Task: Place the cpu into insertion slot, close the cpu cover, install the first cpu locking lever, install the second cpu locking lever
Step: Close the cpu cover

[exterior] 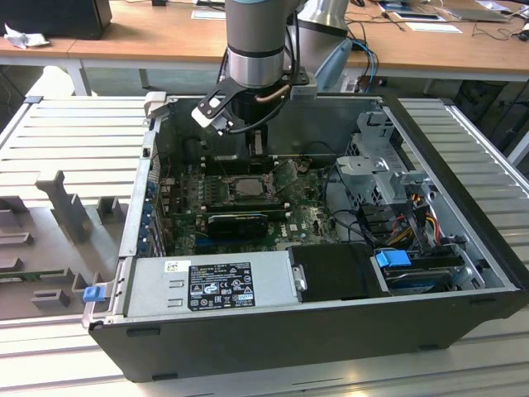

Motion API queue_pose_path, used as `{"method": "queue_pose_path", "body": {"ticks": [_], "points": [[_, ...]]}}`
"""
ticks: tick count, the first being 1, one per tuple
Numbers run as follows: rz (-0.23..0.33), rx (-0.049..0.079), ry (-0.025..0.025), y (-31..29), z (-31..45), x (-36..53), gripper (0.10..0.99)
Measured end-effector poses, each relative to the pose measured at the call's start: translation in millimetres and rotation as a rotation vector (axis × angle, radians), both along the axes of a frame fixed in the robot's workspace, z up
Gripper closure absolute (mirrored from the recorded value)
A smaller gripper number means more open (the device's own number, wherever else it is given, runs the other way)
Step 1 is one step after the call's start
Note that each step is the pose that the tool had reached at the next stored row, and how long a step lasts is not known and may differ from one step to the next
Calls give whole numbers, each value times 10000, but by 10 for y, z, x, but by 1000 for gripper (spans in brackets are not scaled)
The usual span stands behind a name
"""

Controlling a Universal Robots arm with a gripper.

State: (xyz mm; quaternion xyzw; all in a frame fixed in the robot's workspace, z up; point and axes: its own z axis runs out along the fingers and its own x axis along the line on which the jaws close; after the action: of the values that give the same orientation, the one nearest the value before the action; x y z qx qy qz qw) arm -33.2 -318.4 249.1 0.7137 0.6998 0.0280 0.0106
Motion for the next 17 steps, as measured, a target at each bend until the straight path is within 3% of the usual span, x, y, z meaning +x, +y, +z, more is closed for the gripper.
{"method": "queue_pose_path", "body": {"ticks": [3, 6, 15, 17], "points": [[2, -1, 0, 3, 55, 1, 980], [1, -1, 1, 7, 58, 61, 980], [4, 2, 0, 7, 120, 68, 980], [2, -1, 0, 7, 121, 125, 980]]}}
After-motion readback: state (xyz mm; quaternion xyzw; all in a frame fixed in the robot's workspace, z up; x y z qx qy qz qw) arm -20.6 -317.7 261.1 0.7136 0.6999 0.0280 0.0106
